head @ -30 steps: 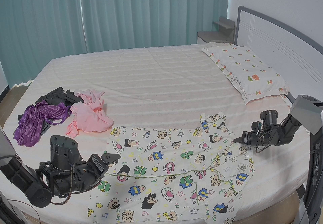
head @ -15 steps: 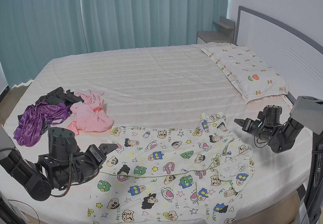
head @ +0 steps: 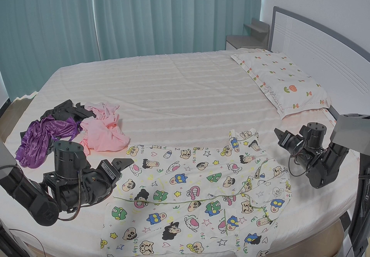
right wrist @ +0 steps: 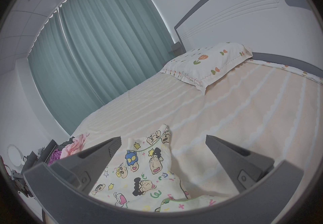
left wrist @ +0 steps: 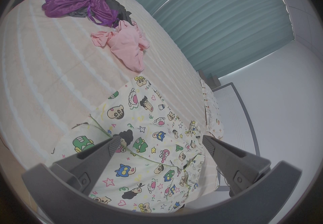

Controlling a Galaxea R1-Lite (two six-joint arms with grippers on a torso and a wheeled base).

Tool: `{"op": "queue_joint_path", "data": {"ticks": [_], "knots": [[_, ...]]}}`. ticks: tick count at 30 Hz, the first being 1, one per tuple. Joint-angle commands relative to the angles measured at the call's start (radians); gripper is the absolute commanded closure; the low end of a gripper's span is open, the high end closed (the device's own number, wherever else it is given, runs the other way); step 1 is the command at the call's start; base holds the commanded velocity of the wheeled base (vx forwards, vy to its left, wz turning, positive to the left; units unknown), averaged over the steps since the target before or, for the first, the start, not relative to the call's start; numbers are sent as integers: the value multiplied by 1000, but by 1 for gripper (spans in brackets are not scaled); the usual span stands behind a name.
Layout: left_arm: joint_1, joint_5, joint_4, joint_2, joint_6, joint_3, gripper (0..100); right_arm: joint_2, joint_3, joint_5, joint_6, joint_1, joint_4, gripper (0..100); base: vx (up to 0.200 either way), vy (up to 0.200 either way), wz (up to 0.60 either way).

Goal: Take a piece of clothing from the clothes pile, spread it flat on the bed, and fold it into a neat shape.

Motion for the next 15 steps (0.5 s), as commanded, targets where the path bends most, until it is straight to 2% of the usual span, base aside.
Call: {"op": "queue_joint_path", "data": {"ticks": [1,5,12,15], "knots": [[7,-1,0,-3,2,-11,0,-107,122,-16,13,37,-15,0,0,0,0],[7,-1,0,-4,2,-9,0,-144,159,-18,15,51,-16,0,0,0,0],[7,-2,0,-1,2,-11,0,-265,274,-14,85,86,-13,0,0,0,0],[7,-1,0,2,5,-12,0,-303,322,-16,90,97,-13,0,0,0,0]]}}
